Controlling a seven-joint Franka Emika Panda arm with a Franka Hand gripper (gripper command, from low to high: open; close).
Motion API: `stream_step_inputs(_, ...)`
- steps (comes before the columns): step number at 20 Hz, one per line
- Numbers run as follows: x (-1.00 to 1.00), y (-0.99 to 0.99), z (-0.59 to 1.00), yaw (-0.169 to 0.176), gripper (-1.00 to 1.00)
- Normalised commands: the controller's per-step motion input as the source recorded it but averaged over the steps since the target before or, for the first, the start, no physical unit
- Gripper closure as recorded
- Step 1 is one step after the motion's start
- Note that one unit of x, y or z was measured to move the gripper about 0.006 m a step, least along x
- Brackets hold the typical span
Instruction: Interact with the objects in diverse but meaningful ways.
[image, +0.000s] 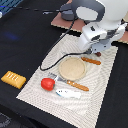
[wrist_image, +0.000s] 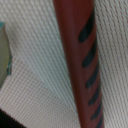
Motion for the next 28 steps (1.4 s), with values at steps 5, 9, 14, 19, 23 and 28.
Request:
stream_step_inputs(5, -0.18, 0.03, -0.3, 0.0, 1.0)
stream_step_inputs(9, -0.07, 0.04, -0.27, 0.0, 1.0)
stream_step_inputs(14, -0.06, 0.05, -0.26, 0.0, 1.0)
stream_step_inputs(19, -0.08, 0.02, -0.27, 0.0, 1.0)
stream_step_inputs(23, -0.02, 0.06, -0.22, 0.0, 1.0)
stream_step_inputs(28, -0.04, 0.06, -0.05, 0.0, 1.0)
